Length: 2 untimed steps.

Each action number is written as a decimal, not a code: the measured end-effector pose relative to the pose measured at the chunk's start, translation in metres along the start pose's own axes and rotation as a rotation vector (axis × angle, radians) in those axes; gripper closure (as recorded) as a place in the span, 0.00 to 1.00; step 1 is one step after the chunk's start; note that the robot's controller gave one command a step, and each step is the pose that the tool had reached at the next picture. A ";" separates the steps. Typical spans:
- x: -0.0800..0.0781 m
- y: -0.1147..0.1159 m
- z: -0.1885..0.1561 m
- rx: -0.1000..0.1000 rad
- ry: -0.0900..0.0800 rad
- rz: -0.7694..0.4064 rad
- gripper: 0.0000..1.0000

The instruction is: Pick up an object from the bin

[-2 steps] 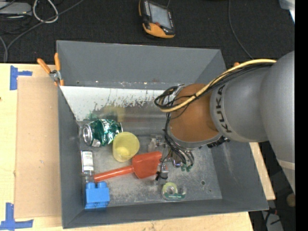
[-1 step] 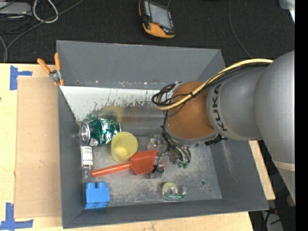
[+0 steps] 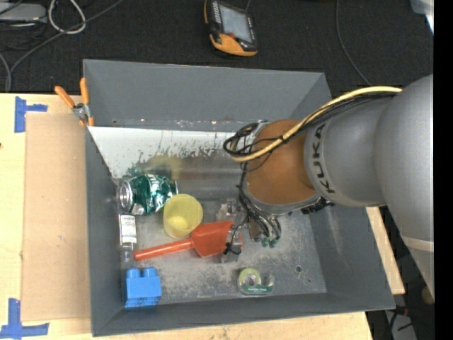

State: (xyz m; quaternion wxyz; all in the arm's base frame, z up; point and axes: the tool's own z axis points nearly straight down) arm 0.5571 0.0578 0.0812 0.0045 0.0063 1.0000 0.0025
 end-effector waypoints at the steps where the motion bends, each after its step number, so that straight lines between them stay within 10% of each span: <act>1: -0.012 -0.009 -0.069 0.000 -0.006 0.004 1.00; 2: -0.003 0.001 -0.117 -0.001 0.007 -0.018 1.00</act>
Offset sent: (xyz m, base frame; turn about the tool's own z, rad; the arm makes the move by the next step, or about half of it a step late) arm 0.0014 0.0001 0.1151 -0.0169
